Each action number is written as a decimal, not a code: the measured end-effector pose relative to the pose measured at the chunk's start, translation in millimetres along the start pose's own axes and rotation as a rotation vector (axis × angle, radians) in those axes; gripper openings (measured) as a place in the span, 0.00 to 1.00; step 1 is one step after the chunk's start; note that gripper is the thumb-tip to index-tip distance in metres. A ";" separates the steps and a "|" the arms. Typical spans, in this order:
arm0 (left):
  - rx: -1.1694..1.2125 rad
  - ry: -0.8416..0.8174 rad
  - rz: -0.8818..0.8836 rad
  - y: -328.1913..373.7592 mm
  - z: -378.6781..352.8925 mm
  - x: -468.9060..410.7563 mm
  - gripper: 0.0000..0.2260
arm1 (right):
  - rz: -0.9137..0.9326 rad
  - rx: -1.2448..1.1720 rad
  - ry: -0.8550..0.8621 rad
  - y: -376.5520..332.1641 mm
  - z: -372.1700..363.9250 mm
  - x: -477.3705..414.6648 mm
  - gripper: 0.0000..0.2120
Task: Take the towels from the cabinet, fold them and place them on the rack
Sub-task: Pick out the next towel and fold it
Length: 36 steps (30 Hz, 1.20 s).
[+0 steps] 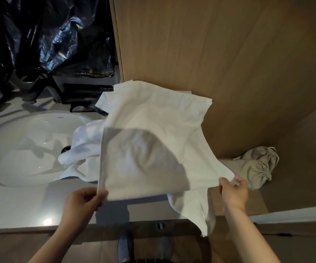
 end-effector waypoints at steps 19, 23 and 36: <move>-0.088 0.122 -0.319 120.0 -0.4 -54.8 0.06 | 0.579 0.539 -0.200 -113.5 -65.2 19.4 0.19; -0.001 0.180 -0.361 152.2 5.9 -82.0 0.09 | 0.734 0.571 -0.313 -152.0 -101.6 31.1 0.15; 0.256 0.022 -0.019 143.6 -13.0 -191.9 0.16 | 1.117 0.682 -0.546 -247.2 -228.6 84.7 0.14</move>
Point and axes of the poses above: each hand's wrist, its own x-axis away from the middle knuckle, its own z-axis out of the back of the hand, y = z × x, the point moved 10 cm from there along -x, towards the middle knuckle, and after that the axes turned 5 degrees about x, right-handed, at the moved point
